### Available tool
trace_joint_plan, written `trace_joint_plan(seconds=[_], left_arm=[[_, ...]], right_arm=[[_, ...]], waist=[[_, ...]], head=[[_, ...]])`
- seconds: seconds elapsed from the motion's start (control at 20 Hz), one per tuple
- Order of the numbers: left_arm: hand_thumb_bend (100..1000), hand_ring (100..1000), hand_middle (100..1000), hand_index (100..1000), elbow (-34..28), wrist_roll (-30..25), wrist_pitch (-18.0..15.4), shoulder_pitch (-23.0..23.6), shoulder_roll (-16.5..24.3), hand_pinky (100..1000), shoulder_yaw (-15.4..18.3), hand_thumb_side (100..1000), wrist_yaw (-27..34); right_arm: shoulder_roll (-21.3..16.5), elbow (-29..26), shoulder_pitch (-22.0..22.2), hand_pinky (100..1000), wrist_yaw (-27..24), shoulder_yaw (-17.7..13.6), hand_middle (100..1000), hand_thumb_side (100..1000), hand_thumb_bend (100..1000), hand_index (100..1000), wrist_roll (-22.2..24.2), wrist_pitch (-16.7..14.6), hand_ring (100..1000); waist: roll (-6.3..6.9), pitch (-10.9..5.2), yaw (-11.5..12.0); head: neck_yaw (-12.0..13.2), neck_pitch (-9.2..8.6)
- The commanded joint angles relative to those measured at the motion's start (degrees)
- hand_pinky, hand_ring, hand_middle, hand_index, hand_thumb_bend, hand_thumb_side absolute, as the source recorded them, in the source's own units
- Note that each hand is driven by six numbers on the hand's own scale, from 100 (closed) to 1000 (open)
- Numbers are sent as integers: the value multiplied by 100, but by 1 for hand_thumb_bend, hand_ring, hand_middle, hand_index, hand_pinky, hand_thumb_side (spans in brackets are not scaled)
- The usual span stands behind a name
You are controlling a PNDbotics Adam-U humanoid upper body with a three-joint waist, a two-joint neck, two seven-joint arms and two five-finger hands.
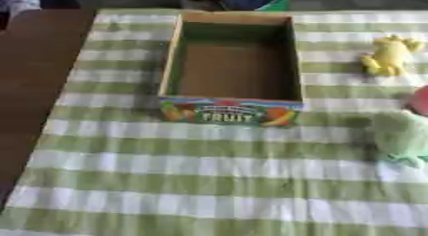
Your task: Pick up objects on the table and place them in the box.
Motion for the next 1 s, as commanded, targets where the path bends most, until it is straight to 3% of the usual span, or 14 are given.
trace_joint_plan(seconds=[0.05, 0.2, 0.55, 1.0], left_arm=[[101, 795, 818, 1000, -93, 8, 7, -23, 232, 598, 30, 1000, -17], [100, 794, 818, 1000, -93, 16, 5, -14, 231, 596, 34, 1000, -16], [100, 793, 817, 1000, -93, 16, -9, -5, 230, 596, 31, 1000, -5], [100, 792, 817, 1000, -93, -6, -21, -23, 231, 595, 13, 1000, 6]], right_arm=[[-208, -79, -14, 825, 107, -44, 840, 965, 100, 873, 21, -14, 825], [-218, -79, 4, 826, 152, -35, 835, 970, 100, 875, 57, -17, 825], [-248, -79, 61, 830, 349, 1, 824, 961, 100, 918, 245, -104, 827], [-309, -79, 69, 833, 568, 64, 827, 972, 100, 928, 596, -139, 830]], waist=[[-19, -120, -6], [-37, -108, 1], [-47, -51, -19], [-57, 15, -40]], head=[[22, 91], [15, 117], [-431, 199], [-859, -8]])
